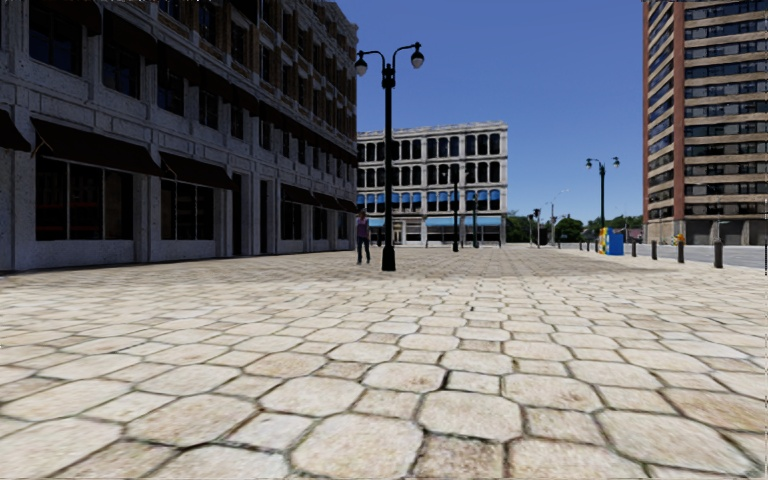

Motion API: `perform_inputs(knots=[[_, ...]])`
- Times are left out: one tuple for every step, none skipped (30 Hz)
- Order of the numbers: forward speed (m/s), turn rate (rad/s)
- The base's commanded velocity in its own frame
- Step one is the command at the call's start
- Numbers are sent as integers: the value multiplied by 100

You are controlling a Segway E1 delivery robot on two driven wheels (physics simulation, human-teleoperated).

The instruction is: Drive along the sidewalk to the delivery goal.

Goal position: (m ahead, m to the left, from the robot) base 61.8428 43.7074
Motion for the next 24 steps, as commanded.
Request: perform_inputs(knots=[[181,51],[181,51],[181,51],[181,51],[181,52],[181,52],[181,54],[181,54],[181,55],[181,55],[181,56],[181,56],[181,56],[181,56],[181,57],[181,57],[181,57],[181,57],[181,58],[181,60],[181,60],[181,61],[181,61],[181,61]])
